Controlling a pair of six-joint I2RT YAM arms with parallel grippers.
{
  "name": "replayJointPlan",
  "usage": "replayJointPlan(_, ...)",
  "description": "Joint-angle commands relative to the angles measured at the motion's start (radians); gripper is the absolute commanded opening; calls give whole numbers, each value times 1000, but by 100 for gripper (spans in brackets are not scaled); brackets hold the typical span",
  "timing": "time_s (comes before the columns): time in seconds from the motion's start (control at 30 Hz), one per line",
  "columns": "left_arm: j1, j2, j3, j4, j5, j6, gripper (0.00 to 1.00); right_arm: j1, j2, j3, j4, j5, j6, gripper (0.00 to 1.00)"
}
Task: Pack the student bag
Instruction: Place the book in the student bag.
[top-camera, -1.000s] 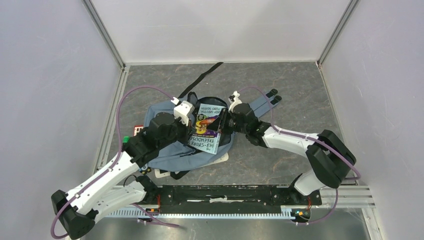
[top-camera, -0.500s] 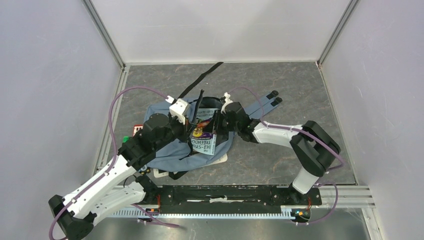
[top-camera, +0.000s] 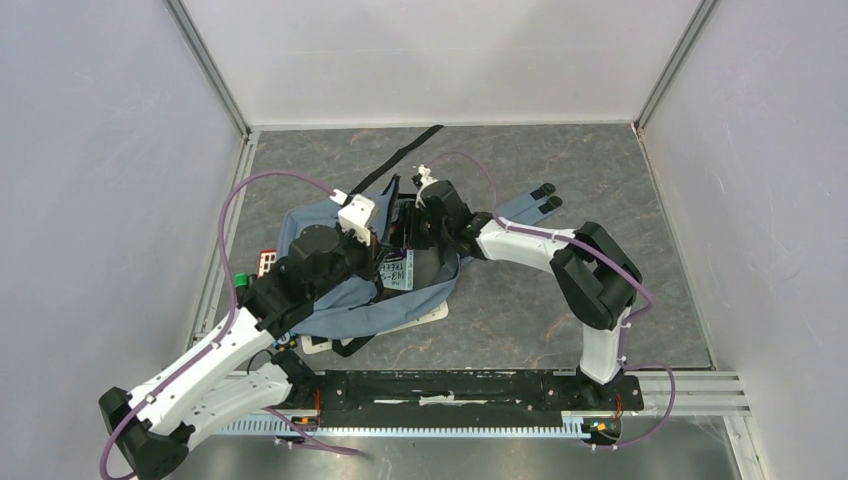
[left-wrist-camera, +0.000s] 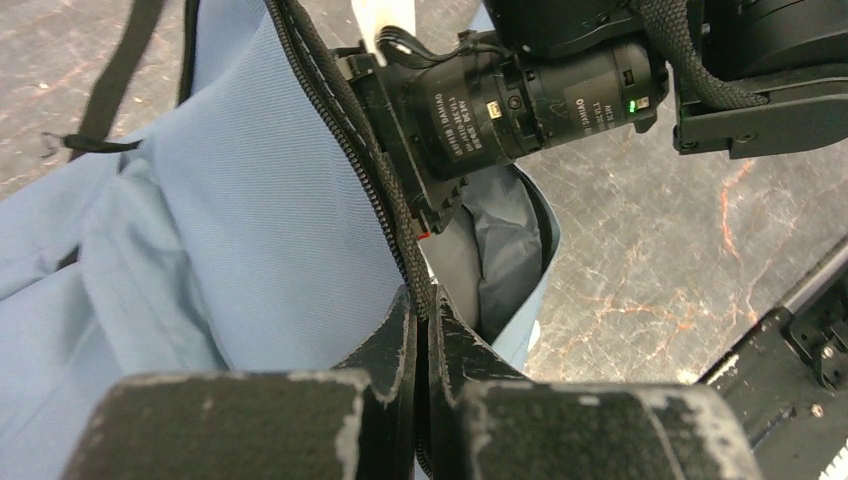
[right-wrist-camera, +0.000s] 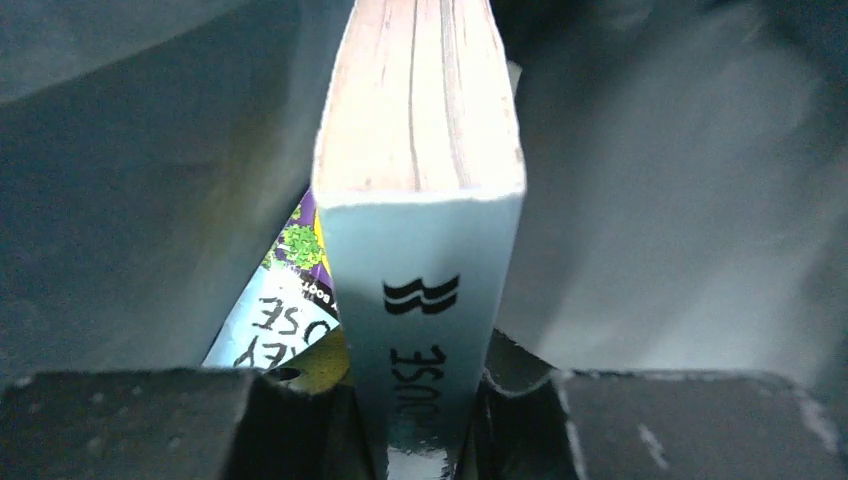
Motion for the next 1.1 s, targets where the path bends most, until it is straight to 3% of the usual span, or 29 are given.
replayJointPlan(0.0,-1,-67,0,58,-96,25,2,-37,-22,53,-84,183,-155,0)
replayJointPlan(0.17,0,-121,-24,113,-65,36,2,-52,-39,11,-114,154,-183,0)
replayJointPlan(0.33,2,-81,-12,104,-20,32,2,-41,7,39,-36,-21,-141,0)
replayJointPlan(0.6,7,-19,9,89,16,27,2,40,45,118,-52,-24,-123,0)
replayJointPlan(0.83,16,-1,10,86,3,24,2,101,62,59,60,-100,-32,1)
replayJointPlan(0.93,17,7,8,92,27,18,2,112,82,54,95,-98,-12,3)
replayJointPlan(1.07,19,17,5,93,28,15,2,114,111,35,206,-127,34,14)
